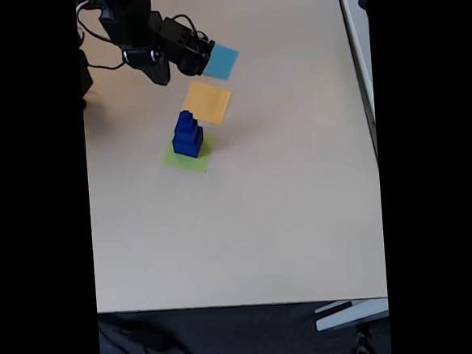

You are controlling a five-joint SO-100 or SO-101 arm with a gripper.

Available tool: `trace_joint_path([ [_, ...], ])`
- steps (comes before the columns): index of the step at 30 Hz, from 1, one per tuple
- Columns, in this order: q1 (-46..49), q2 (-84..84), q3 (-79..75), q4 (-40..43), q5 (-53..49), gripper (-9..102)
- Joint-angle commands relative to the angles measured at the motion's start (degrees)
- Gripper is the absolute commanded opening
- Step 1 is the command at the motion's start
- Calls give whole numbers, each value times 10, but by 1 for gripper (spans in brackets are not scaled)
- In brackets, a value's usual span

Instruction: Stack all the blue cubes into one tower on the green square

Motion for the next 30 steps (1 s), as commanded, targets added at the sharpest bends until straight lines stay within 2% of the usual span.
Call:
trace_joint_path([
  [1, -11, 45, -1, 1, -9, 0],
  [10, -54, 134, 66, -4, -33, 0],
  [16, -119, 218, 158, -44, -25, 0],
  [23, -207, 299, 265, -69, 57, 0],
  [27, -250, 345, 321, -106, -18, 0],
  [30, -255, 388, 381, -168, -162, 0],
])
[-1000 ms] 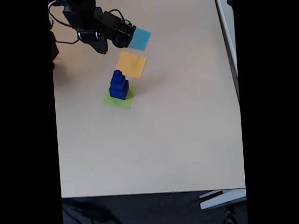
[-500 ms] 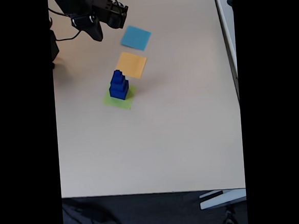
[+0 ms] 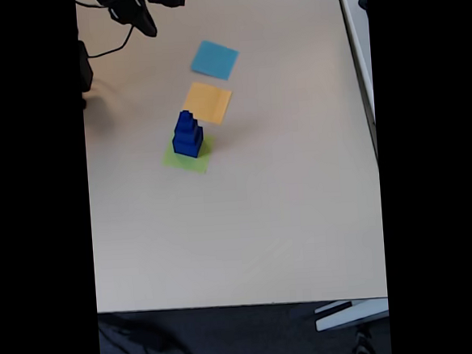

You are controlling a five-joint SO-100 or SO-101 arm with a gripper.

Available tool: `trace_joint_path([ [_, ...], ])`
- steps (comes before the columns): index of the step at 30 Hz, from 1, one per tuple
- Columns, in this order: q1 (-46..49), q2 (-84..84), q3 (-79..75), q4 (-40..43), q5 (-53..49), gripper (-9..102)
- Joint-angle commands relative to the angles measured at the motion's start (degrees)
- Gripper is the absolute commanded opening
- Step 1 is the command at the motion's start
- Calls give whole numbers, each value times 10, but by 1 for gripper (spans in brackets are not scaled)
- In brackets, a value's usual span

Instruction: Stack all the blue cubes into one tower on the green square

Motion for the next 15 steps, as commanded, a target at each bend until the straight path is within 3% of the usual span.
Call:
trace_joint_path([
  [1, -4, 65, 54, -72, -161, 0],
  [6, 37, 137, 163, -147, -334, 0],
  [15, 110, 276, 345, -250, -480, 0],
])
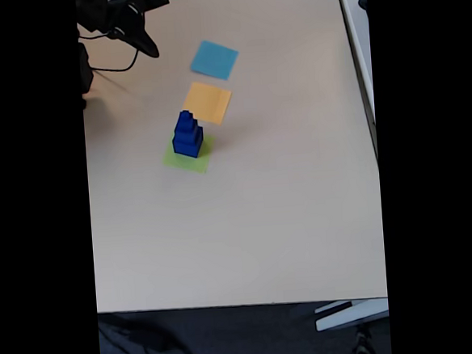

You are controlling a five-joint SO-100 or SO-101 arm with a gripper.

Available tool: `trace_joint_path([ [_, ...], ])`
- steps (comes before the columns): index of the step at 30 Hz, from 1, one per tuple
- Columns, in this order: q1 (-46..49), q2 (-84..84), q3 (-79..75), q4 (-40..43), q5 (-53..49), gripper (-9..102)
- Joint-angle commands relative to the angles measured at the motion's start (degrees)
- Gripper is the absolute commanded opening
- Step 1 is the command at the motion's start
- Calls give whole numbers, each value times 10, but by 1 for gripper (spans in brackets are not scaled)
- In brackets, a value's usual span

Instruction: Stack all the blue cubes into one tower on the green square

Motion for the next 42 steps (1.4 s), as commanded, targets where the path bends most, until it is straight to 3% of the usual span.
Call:
trace_joint_path([
  [1, 19, 55, 37, -40, -49, 0],
  [9, 10, 214, 207, -118, -111, 0],
  [18, -2, 370, 338, -127, -156, 0],
  [23, -4, 376, 370, -127, -205, 0],
  [28, -5, 376, 417, -134, -316, 0],
  [35, -32, 376, 475, -172, -303, 0],
  [42, -61, 376, 478, -129, -320, 0],
])
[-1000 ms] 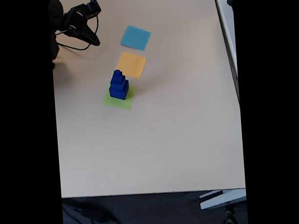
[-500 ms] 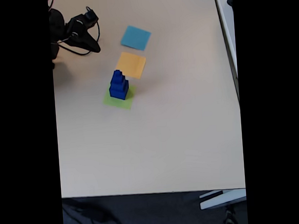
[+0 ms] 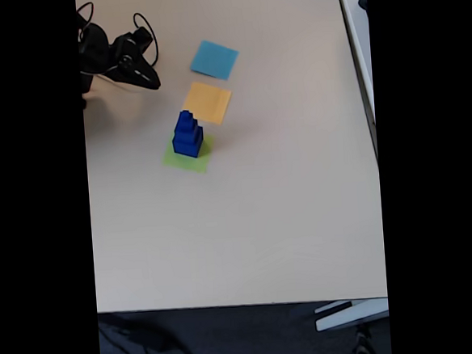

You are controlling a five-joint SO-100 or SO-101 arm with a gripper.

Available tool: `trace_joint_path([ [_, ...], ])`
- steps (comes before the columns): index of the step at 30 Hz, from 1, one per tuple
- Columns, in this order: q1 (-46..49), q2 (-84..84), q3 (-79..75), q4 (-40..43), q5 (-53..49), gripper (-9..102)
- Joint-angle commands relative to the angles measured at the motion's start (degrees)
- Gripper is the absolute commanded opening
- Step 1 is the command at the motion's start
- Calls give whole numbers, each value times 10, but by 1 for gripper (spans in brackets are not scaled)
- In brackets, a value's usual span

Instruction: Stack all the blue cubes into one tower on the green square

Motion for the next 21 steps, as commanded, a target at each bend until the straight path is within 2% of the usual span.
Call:
trace_joint_path([
  [1, -11, 14, 5, 8, -4, 0],
  [21, -24, 15, 6, 9, -22, 0],
])
